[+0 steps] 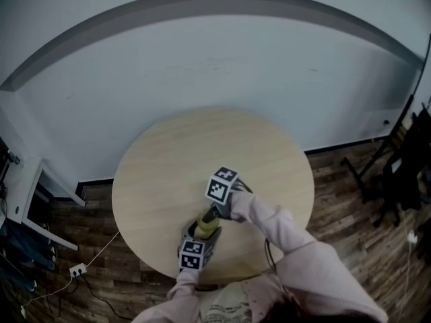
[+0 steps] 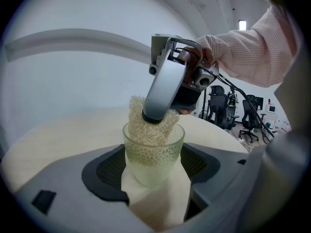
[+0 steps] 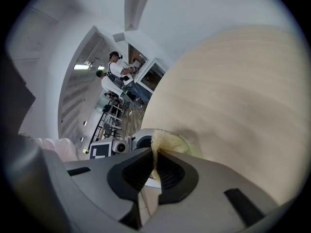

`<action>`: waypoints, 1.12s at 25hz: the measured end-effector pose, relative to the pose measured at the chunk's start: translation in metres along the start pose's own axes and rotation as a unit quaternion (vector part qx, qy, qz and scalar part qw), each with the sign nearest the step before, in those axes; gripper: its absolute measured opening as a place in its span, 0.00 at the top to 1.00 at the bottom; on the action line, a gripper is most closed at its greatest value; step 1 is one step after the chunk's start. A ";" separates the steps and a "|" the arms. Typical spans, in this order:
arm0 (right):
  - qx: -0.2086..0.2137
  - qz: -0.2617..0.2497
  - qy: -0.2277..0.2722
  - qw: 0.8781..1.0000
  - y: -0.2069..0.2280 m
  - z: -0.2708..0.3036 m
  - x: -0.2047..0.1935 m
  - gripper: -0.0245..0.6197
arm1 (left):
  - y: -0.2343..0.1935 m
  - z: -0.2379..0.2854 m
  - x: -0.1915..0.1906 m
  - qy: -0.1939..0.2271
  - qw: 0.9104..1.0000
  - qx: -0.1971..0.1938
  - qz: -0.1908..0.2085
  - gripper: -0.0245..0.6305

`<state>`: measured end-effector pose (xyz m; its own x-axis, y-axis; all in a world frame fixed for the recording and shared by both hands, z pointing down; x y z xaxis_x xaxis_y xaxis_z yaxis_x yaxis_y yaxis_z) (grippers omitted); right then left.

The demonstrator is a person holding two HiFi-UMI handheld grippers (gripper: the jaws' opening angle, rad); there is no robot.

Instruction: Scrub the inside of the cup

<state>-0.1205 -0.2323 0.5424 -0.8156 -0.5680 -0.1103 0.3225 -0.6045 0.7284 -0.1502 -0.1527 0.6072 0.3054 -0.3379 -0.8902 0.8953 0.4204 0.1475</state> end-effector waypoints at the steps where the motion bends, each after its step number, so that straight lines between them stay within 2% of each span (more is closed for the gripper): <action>1: -0.008 -0.011 -0.008 1.000 -0.001 -0.001 0.000 0.92 | 0.000 0.000 0.000 0.000 1.000 0.000 0.000 0.42; 7: -0.057 -0.095 -0.053 0.992 -0.009 -0.001 -0.002 0.92 | 0.000 -0.001 -0.001 -0.001 1.000 -0.002 0.001 0.42; 11: -0.092 -0.174 -0.087 0.977 -0.015 -0.002 -0.003 0.92 | 0.000 -0.001 0.000 -0.002 1.000 -0.003 0.001 0.42; 16: -0.142 -0.297 -0.133 0.935 -0.018 -0.001 -0.007 0.92 | 0.001 0.000 0.000 -0.004 1.000 -0.006 0.002 0.42; 19: -0.149 -0.347 -0.147 0.914 -0.022 0.002 -0.008 0.92 | 0.001 0.000 0.000 -0.003 1.000 -0.008 0.003 0.42; 28: -0.197 -0.477 -0.185 0.836 -0.028 0.003 -0.005 0.92 | 0.000 -0.001 0.000 -0.003 1.000 -0.010 0.001 0.42</action>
<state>-0.1267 -0.2109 0.5241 -0.8607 0.4461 -0.2452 -0.4869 -0.8620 0.1411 -0.1507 -0.1517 0.6067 0.3096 -0.3418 -0.8873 0.8877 0.4383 0.1409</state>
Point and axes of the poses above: the fingertips, and each gripper's own axes: z forward along the fingers, y to its right, x out of its top, the point moved 7 cm from there along -z, backward along the fingers, and after that the axes turned 12 degrees about z, right-handed, at the moved point
